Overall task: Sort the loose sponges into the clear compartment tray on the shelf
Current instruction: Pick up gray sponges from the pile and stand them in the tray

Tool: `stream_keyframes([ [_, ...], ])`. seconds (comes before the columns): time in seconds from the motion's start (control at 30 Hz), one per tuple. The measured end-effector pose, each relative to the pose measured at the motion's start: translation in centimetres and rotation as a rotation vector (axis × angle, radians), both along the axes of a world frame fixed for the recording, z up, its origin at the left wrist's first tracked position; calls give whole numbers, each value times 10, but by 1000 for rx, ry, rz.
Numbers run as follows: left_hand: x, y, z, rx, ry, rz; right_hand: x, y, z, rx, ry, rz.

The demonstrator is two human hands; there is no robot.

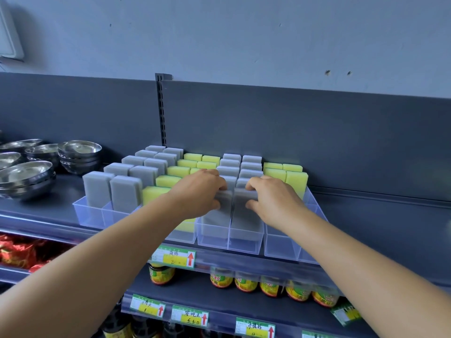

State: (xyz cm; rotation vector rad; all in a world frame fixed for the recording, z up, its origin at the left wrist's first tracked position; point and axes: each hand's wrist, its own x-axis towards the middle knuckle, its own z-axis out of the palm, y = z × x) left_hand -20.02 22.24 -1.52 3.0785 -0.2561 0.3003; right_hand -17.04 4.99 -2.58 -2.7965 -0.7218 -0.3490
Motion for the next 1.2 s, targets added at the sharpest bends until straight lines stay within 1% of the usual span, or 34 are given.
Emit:
stream_keyframes([
  [0.13, 2, -5, 3, 38, 1, 11, 2, 1, -1, -41, 13, -10],
  [0.3, 4, -7, 8, 101, 57, 27, 0, -11, 4, -17, 70, 7],
  [0.4, 4, -18, 13, 76, -2, -23, -3, -26, 6, -3, 41, 13],
  [0.5, 9, -44, 18, 86, -81, -96, -4, -49, 11, -48, 12, 31],
  [0.6, 18, -78, 19, 94, -101, -147, 0, -78, 12, -96, 23, -25],
  [0.8, 48, -153, 13, 116, -60, -218, 14, -155, 6, -86, 57, -151],
  [1.0, 82, -251, 3, 81, -28, -287, 38, -254, -5, -71, 85, -240],
  [1.2, 121, -359, -7, 33, -6, -311, 70, -364, -14, -92, 113, -289],
])
